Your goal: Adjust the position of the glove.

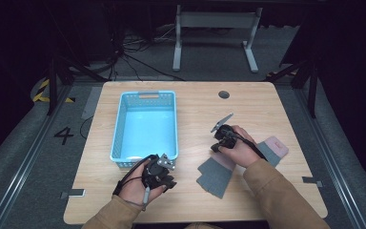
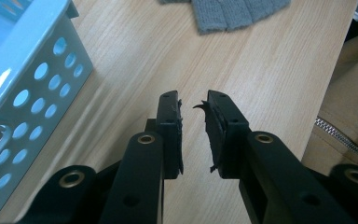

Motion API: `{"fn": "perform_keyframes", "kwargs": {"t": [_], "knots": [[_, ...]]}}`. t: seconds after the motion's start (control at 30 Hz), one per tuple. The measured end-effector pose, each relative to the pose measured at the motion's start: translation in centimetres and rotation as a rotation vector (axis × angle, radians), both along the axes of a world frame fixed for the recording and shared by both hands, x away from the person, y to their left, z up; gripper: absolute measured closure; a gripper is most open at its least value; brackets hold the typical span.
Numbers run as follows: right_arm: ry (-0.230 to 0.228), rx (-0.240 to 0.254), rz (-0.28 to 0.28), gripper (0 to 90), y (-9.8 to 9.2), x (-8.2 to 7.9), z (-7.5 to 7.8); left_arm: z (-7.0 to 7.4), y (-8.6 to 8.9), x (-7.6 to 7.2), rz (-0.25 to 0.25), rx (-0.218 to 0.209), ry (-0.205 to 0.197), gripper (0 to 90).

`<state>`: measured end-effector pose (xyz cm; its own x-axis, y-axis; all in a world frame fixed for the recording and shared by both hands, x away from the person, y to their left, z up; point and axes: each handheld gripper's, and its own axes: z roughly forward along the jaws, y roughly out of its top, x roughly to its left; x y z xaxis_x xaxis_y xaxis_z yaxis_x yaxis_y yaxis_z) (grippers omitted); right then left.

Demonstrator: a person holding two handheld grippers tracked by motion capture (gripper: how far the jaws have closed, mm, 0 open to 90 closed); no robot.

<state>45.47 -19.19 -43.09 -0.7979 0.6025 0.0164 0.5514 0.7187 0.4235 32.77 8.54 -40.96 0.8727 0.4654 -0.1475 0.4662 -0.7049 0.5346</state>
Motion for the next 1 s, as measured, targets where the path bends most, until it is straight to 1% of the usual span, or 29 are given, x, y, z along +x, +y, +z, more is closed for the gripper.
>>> {"fn": "perform_keyframes", "kwargs": {"t": [0.07, 0.13, 0.27, 0.37, 0.53, 0.63, 0.7, 0.73, 0.8, 0.83, 1.0], "knots": [[0.007, -0.004, -0.023, 90.0, -0.7, -0.4, 0.1, 0.0, -0.1, 0.0, -0.001, 0.003, 0.002, 75.6], [0.02, 0.004, -0.049, 90.0, -1.4, -0.8, 0.2, 0.0, -0.1, 0.0, -0.003, 0.004, 0.0, 75.5], [0.035, -0.006, -0.063, 90.0, -2.7, -1.7, 0.2, 0.0, -0.2, 0.0, -0.005, 0.005, -0.002, 75.5], [0.037, 0.002, -0.079, 90.0, -3.6, -2.6, 0.2, 0.1, -0.2, 0.1, -0.003, 0.002, -0.006, 75.4], [0.027, 0.003, -0.102, 90.0, -4.8, -4.1, 0.2, 0.4, -0.5, 0.2, -0.011, -0.003, -0.012, 75.4], [0.019, 0.007, -0.124, 90.0, -5.6, -5.0, 0.3, 0.5, -0.7, 0.3, -0.027, 0.0, -0.019, 75.5], [0.028, 0.014, -0.136, 90.0, -6.0, -5.6, 0.3, 0.6, -0.9, 0.4, -0.03, -0.003, -0.023, 75.5], [0.029, 0.013, -0.14, 90.0, -6.2, -5.9, 0.4, 0.6, -1.0, 0.4, -0.031, -0.003, -0.02, 75.5], [0.024, 0.026, -0.146, 90.0, -6.7, -6.5, 0.4, 0.6, -1.1, 0.5, -0.04, -0.003, -0.025, 75.5], [0.024, 0.027, -0.154, 90.0, -6.8, -6.7, 0.5, 0.6, -1.2, 0.5, -0.04, -0.004, -0.021, 75.5], [0.018, 0.048, -0.161, 90.0, -7.1, -7.1, 0.6, 0.7, -1.5, 0.6, -0.05, -0.001, -0.026, 75.5]]}}
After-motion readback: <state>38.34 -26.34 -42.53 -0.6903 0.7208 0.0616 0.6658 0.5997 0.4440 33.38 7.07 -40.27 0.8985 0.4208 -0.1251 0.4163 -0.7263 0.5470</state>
